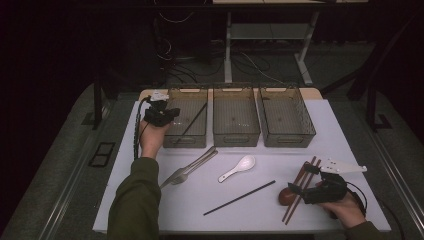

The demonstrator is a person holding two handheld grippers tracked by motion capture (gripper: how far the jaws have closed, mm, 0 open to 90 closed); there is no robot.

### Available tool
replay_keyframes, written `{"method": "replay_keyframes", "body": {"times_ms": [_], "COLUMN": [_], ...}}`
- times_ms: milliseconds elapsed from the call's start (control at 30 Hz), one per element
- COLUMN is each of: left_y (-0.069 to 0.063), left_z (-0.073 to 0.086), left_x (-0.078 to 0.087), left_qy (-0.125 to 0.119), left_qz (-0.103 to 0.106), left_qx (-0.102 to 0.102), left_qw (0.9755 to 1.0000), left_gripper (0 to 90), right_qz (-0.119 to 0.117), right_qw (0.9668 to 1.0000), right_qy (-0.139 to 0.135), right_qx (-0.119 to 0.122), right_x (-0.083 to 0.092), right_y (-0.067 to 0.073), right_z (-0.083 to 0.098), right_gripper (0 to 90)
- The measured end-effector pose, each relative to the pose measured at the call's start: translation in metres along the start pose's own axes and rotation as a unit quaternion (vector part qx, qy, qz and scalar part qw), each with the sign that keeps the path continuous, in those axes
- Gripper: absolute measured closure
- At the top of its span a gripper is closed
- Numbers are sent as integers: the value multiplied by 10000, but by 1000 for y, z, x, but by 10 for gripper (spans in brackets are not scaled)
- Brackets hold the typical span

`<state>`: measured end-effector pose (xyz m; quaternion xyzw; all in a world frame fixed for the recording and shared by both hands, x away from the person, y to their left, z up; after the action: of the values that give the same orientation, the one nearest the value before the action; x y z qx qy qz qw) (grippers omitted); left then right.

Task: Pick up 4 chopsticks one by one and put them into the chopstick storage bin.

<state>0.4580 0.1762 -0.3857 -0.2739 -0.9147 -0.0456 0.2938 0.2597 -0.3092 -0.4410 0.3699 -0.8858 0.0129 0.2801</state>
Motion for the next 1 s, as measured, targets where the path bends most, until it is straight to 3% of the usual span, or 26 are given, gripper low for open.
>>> {"method": "replay_keyframes", "body": {"times_ms": [133, 433, 600, 800, 1000], "left_y": [0, -5, -13, -24, -42], "left_z": [1, -3, -5, -5, 2], "left_x": [2, 12, 19, 28, 38], "left_qy": [22, -118, -72, -214, -300], "left_qz": [53, 249, 381, 688, 978], "left_qx": [-38, -4, -163, -194, -350], "left_qw": [10000, 9996, 9991, 9972, 9941], "left_gripper": [890, 700, 586, 480, 409], "right_qz": [-2, -14, -27, -21, -11], "right_qw": [10000, 10000, 10000, 10000, 10000], "right_qy": [11, 34, 43, 37, 41], "right_qx": [13, 40, 31, 26, 26], "right_x": [0, -1, -1, -1, -1], "right_y": [0, 0, 0, -1, -1], "right_z": [0, 0, 0, 0, 0], "right_gripper": [13, 13, 13, 13, 13]}}
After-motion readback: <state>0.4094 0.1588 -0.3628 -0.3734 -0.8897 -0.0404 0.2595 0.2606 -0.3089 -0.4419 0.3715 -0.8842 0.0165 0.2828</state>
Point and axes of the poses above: each handheld gripper's, and its own axes: x roughly backward along the jaws, z roughly out of its underside, y roughly to its left, the point moved 1 cm from there along -x, roughly forward along the jaws, and after that the axes turned 1 degree about x, right-handed, at the moved point
